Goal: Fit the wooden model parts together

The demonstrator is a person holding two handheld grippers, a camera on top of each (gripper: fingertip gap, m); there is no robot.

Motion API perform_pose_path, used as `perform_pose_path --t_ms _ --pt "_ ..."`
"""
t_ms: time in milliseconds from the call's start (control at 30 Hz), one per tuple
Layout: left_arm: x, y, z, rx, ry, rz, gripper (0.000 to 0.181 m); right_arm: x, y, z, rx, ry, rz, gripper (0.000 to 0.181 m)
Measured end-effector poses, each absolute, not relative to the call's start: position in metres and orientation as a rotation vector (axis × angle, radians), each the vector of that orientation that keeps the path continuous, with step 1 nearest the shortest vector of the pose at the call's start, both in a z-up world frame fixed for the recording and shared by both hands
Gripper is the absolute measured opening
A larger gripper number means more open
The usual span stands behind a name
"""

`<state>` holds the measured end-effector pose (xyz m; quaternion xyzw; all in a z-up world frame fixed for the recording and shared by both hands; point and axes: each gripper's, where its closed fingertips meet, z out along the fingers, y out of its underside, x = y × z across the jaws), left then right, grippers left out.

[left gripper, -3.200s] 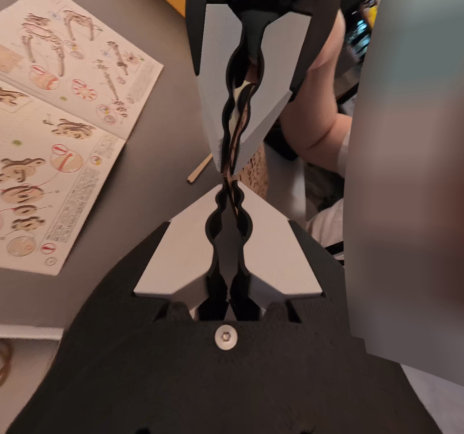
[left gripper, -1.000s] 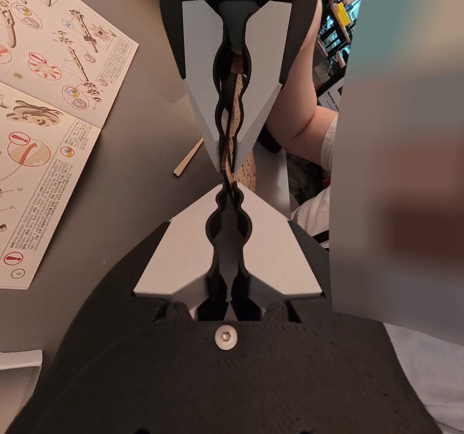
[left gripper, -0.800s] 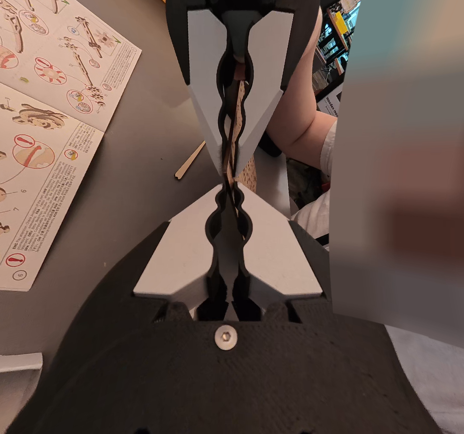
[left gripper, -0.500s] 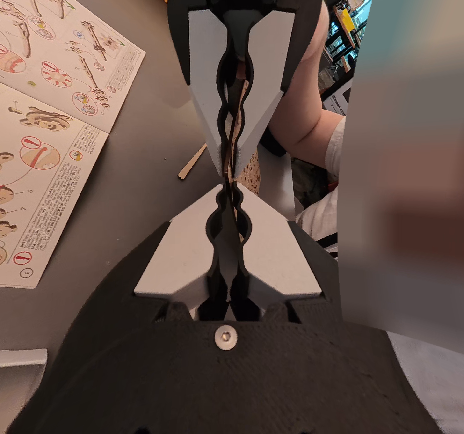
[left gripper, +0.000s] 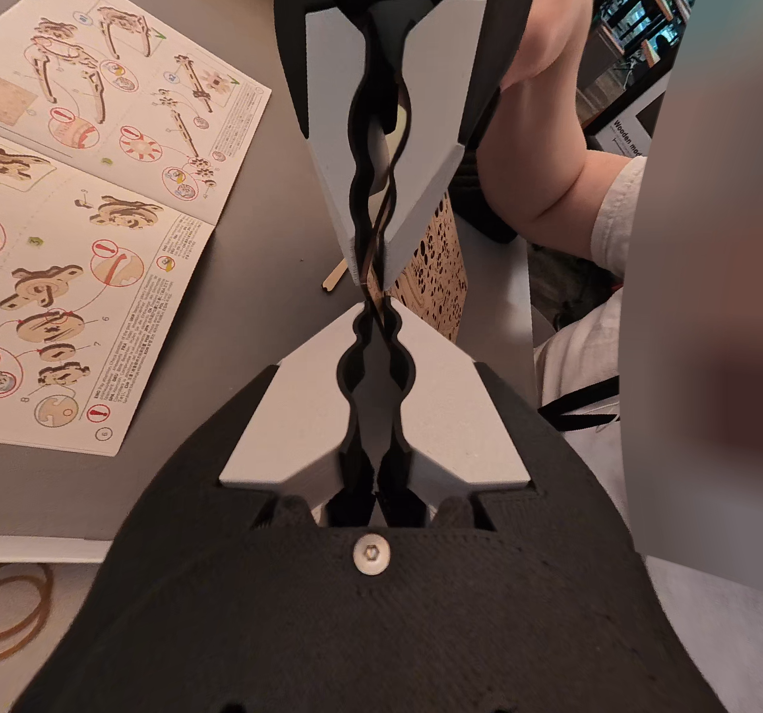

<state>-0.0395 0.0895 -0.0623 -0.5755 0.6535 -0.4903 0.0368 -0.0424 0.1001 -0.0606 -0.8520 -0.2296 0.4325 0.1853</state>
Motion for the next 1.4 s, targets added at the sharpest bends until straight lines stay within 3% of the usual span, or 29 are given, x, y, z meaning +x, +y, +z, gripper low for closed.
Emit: perform_pose_path --t_ms 1133,1400 --pt "-0.042 0.083 -0.075 -1.829 2.057 -1.496 0.003 -0.044 0.094 -0.075 -2.437 -0.892 0.986 0.009" --pt "-0.042 0.08 -0.073 -1.835 2.062 -1.584 0.004 -0.047 0.09 -0.071 -2.373 -0.781 1.316 0.007"
